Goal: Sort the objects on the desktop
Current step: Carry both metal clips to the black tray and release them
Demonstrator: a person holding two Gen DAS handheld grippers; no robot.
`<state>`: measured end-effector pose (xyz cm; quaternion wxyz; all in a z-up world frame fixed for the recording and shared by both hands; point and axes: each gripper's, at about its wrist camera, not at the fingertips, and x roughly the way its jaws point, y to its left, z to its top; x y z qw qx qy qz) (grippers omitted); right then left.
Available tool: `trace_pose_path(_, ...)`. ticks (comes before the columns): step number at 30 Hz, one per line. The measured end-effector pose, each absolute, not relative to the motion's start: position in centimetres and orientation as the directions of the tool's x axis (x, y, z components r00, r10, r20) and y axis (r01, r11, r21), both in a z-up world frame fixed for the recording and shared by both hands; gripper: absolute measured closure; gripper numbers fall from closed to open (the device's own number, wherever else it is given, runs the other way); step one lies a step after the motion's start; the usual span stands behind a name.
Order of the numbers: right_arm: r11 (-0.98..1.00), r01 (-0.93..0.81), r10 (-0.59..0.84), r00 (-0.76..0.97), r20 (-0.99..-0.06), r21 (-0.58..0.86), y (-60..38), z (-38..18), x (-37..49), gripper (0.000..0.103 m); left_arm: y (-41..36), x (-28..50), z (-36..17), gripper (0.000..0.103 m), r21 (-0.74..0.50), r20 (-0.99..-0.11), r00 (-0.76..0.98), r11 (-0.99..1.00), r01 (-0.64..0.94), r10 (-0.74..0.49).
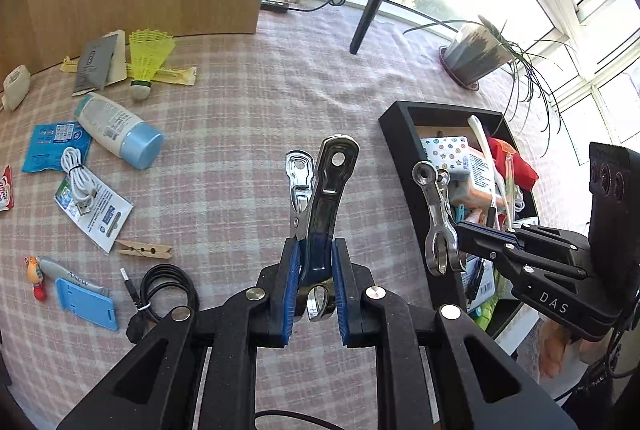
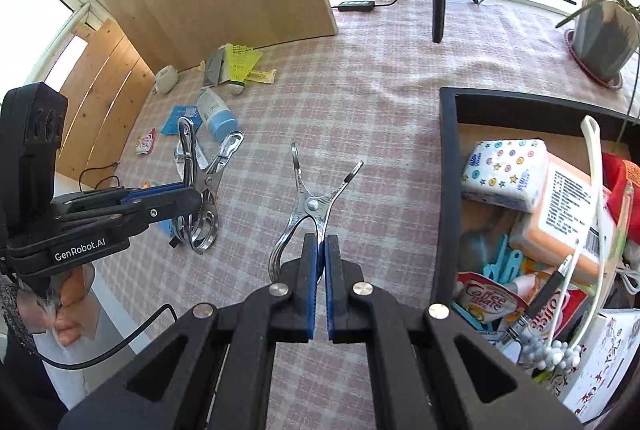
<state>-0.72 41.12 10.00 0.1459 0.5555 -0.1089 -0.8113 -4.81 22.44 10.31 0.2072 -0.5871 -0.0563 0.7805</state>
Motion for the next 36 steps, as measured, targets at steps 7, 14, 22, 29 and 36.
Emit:
trace_pose_path(7, -0.955, -0.06, -0.242, -0.41, -0.88, 0.29, 50.9, 11.4, 3.8, 0.099, 32.3, -3.4, 12.0, 0.088, -0.362, -0.871, -0.172, -0.838, -0.409, 0.461)
trace_pose_path(14, -0.951, -0.191, -0.14, -0.437, -0.888, 0.244, 58.5, 12.1, 6.7, 0.099, 39.9, -1.8, 12.7, 0.088, -0.381, -0.861, -0.111, -0.775, -0.505, 0.496)
trace_pose_path(22, -0.946, -0.247, -0.087, -0.434, -0.896, 0.212, 62.3, 11.8, 7.2, 0.099, 44.7, 0.5, 12.0, 0.088, -0.395, -0.866, -0.036, -0.726, -0.563, 0.498)
trace_pose_path(29, -0.94, -0.263, -0.086, -0.436, -0.896, 0.219, 62.8, 12.0, 7.2, 0.082, 44.7, 0.8, 12.2, 0.075, -0.368, -0.881, -0.043, -0.738, -0.566, 0.472)
trace_pose_path(36, -0.946, -0.228, -0.11, -0.443, -0.89, 0.23, 61.0, 12.3, 6.8, 0.082, 41.7, 0.0, 12.1, 0.075, -0.361, -0.885, -0.074, -0.777, -0.516, 0.46)
